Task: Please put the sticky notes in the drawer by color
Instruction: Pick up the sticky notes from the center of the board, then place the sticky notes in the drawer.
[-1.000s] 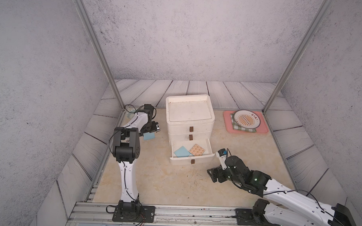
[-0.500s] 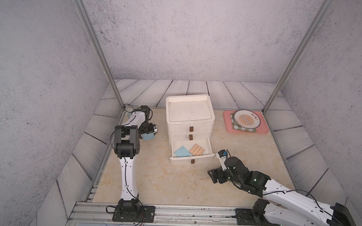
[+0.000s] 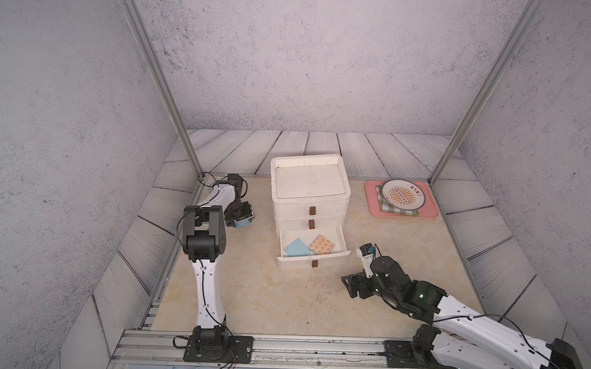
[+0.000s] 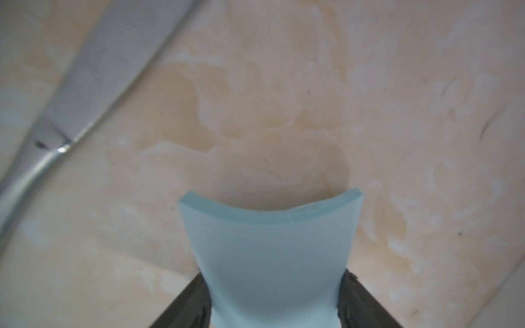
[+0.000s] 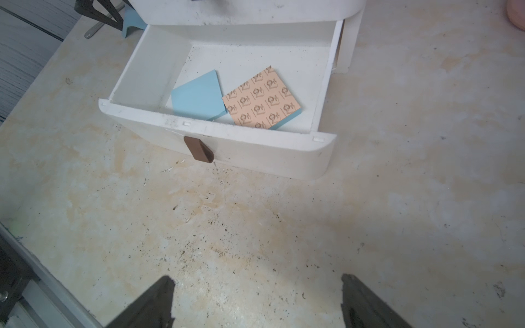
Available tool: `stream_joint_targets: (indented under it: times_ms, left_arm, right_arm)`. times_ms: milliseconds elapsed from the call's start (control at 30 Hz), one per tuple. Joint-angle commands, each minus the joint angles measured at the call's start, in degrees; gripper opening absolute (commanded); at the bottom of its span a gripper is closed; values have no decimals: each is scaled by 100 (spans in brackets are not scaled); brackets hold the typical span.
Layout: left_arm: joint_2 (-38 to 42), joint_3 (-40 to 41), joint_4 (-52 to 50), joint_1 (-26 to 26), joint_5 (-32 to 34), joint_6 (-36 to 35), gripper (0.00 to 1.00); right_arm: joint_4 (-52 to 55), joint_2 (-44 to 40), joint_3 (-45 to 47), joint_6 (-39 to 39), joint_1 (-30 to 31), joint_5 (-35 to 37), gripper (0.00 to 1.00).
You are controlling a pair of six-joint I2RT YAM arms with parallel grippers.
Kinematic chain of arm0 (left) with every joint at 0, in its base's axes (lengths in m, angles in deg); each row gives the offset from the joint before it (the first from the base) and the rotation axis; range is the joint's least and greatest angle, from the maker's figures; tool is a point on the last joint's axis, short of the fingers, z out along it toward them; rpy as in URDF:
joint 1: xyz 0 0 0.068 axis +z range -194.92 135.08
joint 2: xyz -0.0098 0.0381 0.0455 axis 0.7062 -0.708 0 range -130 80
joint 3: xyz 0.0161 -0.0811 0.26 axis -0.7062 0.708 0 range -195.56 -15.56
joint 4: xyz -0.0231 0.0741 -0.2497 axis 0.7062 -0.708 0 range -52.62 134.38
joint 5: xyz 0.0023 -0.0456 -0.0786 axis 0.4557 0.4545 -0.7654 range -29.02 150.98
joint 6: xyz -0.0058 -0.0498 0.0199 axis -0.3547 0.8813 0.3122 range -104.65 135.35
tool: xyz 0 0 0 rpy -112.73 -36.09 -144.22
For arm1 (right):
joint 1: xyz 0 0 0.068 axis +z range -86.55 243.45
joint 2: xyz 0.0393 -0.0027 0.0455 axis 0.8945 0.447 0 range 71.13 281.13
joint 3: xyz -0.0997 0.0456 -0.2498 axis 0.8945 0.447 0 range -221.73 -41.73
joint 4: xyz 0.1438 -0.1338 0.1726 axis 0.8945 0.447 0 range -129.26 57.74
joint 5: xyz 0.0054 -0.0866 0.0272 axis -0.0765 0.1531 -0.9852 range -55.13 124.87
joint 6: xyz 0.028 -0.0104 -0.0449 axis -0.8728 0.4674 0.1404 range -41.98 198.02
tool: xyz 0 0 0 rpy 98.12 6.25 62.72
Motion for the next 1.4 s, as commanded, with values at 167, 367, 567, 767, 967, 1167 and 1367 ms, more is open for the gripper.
stream_joint_targets:
  times_ms: [167, 367, 567, 767, 967, 1167, 1367]
  left_arm:
    - [2136, 334, -478, -336, -440, -43, 72]
    - [4090, 955, -470, -1763, 260, 26, 72]
    - [4752, 2080, 524, -3052, 541, 541, 72]
    - [3950, 2384, 1084, -3466, 362, 733, 72]
    - [3068, 2106, 1105, -3805, 255, 770, 75]
    - [3135, 2434, 1187, -4025, 378, 911, 75]
    - [3523, 2906, 1231, -4185, 677, 982, 77]
  right_arm:
    - [62, 1, 8, 70, -38, 123, 93]
    - [-116, 158, -4, 67, -41, 39, 93]
    - [-125, 355, -155, 74, -65, -137, 93]
    - [-29, 117, -143, -80, -64, -138, 93]
    - [165, -177, -58, -174, -65, -54, 93]
    - [358, -418, -85, -152, -64, 70, 93]
    - [215, -307, -85, -157, -60, -17, 93]
